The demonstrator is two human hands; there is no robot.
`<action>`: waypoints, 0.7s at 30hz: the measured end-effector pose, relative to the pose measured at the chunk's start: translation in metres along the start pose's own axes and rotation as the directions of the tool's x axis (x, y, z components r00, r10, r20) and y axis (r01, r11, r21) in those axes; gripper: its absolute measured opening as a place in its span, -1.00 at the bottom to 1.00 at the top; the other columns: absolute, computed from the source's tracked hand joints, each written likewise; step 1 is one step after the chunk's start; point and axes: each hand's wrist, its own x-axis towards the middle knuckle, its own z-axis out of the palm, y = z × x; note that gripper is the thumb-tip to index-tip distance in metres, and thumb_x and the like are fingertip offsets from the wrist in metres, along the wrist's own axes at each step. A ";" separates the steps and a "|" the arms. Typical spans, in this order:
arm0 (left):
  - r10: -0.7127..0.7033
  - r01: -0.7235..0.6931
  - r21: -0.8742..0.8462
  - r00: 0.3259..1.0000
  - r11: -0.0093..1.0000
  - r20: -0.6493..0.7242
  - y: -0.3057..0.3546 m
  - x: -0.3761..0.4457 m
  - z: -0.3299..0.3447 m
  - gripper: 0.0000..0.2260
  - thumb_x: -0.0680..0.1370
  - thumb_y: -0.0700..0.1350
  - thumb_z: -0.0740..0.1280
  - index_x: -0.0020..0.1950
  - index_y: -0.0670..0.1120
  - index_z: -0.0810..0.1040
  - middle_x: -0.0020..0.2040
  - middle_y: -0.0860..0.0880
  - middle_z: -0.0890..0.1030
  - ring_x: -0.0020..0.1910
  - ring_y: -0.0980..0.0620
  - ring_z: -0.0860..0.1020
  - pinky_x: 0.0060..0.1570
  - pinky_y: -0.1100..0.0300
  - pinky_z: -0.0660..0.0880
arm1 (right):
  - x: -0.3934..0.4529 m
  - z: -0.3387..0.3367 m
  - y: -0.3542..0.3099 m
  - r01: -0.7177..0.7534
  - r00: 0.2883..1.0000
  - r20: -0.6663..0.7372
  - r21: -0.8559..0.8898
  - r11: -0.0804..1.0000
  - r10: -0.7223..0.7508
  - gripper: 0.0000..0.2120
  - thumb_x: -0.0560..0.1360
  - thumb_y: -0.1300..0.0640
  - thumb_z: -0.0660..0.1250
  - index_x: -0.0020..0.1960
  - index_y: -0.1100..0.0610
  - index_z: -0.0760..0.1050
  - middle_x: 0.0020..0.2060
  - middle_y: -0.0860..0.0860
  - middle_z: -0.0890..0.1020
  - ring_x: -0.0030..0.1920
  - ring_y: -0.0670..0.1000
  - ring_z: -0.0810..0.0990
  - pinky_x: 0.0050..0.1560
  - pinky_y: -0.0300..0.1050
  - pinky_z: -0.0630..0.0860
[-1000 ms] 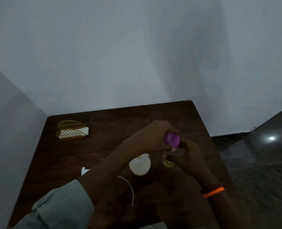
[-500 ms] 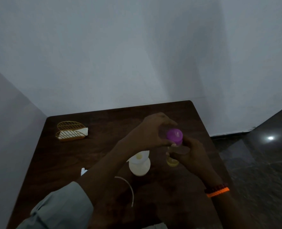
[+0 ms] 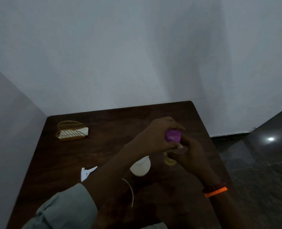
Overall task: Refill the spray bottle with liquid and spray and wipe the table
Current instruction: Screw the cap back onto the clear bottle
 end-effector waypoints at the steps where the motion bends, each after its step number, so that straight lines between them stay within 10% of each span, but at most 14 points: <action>1: -0.004 0.004 -0.001 1.000 1.000 -0.017 -0.001 0.000 -0.001 -0.48 0.36 0.01 0.59 0.28 -0.04 0.58 0.18 0.04 0.57 0.12 0.18 0.54 0.09 0.40 0.45 | 0.000 0.000 0.000 -0.008 1.000 0.003 0.001 1.000 0.008 -0.48 0.25 -0.21 0.51 0.17 -0.09 0.55 0.00 -0.17 0.67 0.03 -0.19 0.63 0.07 0.05 0.60; 10: -0.070 0.064 -0.152 0.997 0.986 -0.039 -0.012 -0.009 -0.019 -0.47 0.35 -0.08 0.60 0.29 -0.07 0.57 0.13 0.05 0.64 0.05 0.20 0.60 0.04 0.33 0.56 | 0.003 -0.010 -0.004 -0.056 0.998 0.000 -0.016 0.998 0.056 -0.44 0.28 0.00 0.59 0.25 -0.01 0.54 0.13 -0.12 0.64 0.18 -0.15 0.58 0.27 0.13 0.50; 21: -0.087 0.079 -0.168 0.995 0.983 -0.041 -0.004 -0.003 -0.008 -0.45 0.35 0.00 0.60 0.31 -0.03 0.56 0.20 0.05 0.61 0.14 0.18 0.58 0.14 0.23 0.57 | 0.003 -0.003 -0.010 -0.028 0.999 0.020 0.031 0.999 0.028 -0.54 0.28 -0.18 0.50 0.13 -0.08 0.57 -0.01 -0.15 0.68 0.03 -0.17 0.64 0.08 0.09 0.61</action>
